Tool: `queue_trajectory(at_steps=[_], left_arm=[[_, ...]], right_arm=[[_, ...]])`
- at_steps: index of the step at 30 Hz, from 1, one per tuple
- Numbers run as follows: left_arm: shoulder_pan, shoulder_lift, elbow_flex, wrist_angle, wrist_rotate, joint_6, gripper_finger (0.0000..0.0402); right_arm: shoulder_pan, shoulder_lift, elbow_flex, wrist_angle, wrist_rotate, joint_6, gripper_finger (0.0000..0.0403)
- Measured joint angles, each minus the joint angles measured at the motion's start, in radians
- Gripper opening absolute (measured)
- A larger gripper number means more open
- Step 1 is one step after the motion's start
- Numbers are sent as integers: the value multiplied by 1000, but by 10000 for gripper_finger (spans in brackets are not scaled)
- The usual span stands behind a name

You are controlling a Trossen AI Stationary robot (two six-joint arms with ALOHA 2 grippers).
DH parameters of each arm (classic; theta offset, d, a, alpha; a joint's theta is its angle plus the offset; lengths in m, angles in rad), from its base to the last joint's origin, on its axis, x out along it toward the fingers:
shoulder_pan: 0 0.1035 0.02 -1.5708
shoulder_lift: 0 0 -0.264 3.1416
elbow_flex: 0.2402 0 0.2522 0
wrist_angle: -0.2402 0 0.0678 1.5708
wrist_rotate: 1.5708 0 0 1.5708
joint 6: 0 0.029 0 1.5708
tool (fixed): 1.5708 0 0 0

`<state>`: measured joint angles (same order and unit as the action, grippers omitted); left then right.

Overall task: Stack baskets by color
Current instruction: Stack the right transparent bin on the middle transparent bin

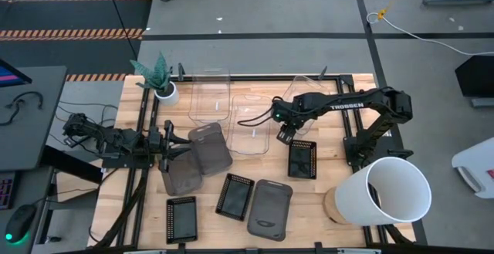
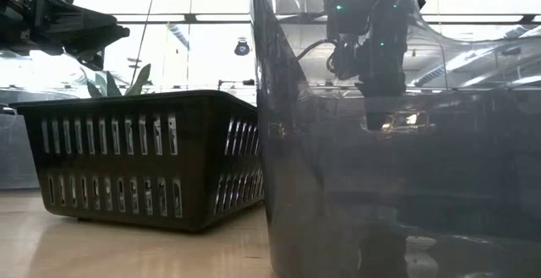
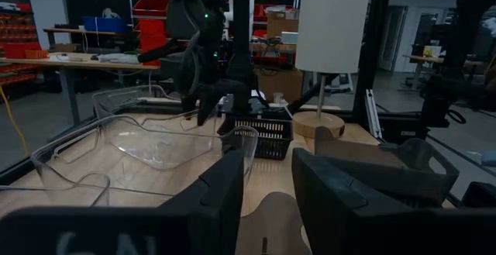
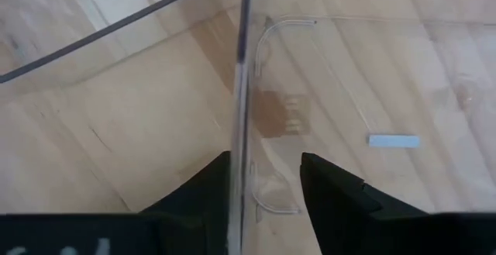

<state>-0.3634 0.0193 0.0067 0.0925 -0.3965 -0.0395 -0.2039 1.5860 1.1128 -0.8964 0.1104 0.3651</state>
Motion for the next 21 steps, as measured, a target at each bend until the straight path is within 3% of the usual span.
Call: queue_trajectory(at_steps=[16,21], left_arm=[[0,0,0,0,0,0,119],[0,0,0,0,0,0,119]], right_arm=[[-9,0,-99,14,-60,21,12],[-2,-3,-101,13,-49,11,12]])
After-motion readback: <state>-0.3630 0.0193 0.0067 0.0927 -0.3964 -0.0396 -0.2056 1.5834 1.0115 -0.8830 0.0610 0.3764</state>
